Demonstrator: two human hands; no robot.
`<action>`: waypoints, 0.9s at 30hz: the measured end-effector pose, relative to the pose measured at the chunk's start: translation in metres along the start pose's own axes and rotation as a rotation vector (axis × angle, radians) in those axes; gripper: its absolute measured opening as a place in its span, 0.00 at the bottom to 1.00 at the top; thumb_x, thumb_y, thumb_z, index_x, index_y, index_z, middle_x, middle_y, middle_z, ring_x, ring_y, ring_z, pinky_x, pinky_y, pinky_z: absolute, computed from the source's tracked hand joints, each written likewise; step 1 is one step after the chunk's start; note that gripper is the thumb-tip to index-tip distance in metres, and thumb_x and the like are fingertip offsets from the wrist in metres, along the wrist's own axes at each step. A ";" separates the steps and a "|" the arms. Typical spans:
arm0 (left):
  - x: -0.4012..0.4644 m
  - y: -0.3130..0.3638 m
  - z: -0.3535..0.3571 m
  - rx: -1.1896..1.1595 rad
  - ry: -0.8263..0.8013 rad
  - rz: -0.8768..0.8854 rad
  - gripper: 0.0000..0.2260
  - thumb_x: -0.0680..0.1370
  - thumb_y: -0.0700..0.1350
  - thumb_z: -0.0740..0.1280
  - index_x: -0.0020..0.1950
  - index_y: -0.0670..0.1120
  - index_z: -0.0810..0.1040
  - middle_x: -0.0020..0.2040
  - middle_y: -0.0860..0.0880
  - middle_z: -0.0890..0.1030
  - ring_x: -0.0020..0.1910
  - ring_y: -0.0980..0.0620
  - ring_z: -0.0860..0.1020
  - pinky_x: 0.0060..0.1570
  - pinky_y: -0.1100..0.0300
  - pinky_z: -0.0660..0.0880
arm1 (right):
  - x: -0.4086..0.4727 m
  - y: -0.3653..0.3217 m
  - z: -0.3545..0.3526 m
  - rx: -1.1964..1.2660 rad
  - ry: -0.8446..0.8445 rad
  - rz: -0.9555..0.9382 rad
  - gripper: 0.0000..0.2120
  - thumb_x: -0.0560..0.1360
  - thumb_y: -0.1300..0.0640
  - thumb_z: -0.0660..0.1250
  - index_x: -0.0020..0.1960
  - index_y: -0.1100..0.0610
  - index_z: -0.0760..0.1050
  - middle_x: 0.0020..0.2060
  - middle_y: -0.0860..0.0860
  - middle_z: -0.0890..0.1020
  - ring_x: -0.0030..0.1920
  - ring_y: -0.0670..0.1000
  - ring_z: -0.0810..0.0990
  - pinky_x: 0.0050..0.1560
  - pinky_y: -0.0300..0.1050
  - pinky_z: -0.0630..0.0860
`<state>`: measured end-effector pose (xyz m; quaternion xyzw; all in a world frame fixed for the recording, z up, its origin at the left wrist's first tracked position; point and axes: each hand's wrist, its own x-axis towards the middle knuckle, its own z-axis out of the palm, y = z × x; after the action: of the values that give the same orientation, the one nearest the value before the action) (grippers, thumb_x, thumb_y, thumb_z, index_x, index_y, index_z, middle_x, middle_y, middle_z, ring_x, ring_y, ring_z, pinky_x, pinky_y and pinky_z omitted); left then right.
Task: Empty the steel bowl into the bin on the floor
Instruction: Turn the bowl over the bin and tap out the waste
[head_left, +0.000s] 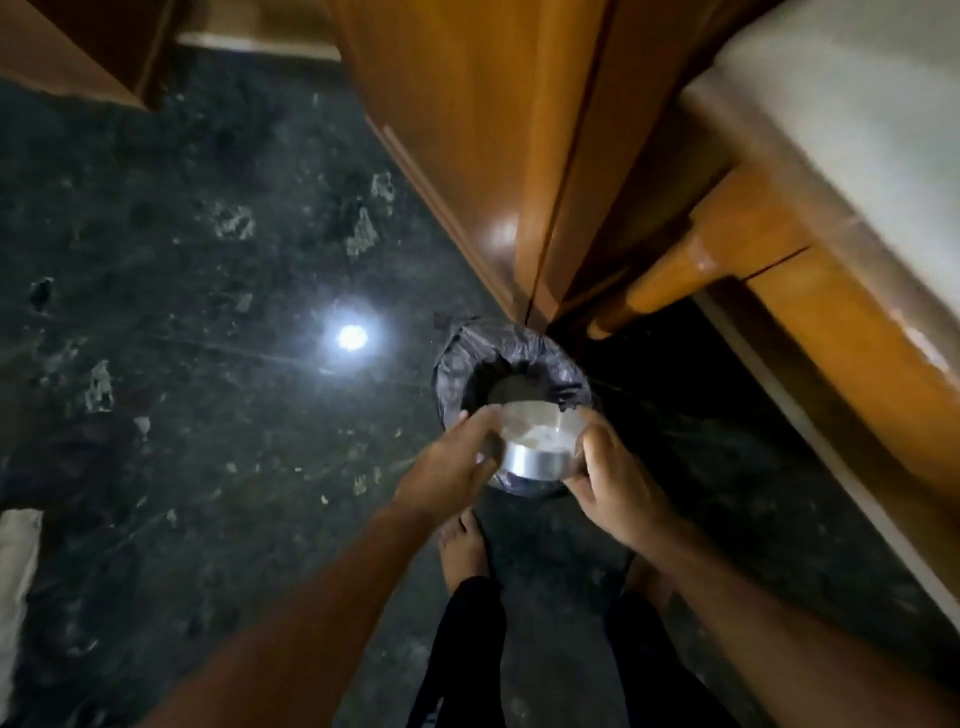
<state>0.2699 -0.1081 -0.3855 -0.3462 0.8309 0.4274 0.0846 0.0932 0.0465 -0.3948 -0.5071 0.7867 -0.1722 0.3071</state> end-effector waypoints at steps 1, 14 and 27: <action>0.013 -0.006 0.004 -0.021 -0.014 0.010 0.27 0.78 0.39 0.69 0.76 0.44 0.67 0.69 0.38 0.78 0.66 0.36 0.78 0.61 0.43 0.79 | 0.010 0.007 0.005 0.030 0.004 0.019 0.21 0.66 0.64 0.79 0.50 0.62 0.69 0.61 0.64 0.79 0.55 0.66 0.83 0.50 0.54 0.81; 0.139 -0.018 0.045 -0.708 0.129 -0.543 0.20 0.78 0.60 0.68 0.37 0.45 0.80 0.37 0.46 0.82 0.36 0.50 0.80 0.38 0.58 0.77 | 0.122 0.062 0.034 0.741 -0.230 0.721 0.22 0.81 0.55 0.67 0.72 0.59 0.66 0.71 0.58 0.72 0.68 0.62 0.74 0.52 0.57 0.83; 0.144 -0.017 0.067 -1.225 0.354 -1.016 0.18 0.76 0.52 0.60 0.57 0.41 0.79 0.58 0.36 0.83 0.56 0.34 0.82 0.58 0.34 0.79 | 0.075 0.005 0.035 -0.031 0.179 0.211 0.34 0.82 0.46 0.60 0.78 0.68 0.57 0.77 0.67 0.62 0.78 0.65 0.60 0.77 0.61 0.60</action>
<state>0.1631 -0.1361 -0.5011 -0.7281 0.1925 0.6543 -0.0690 0.0905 -0.0176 -0.4470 -0.4089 0.8624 -0.1713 0.2444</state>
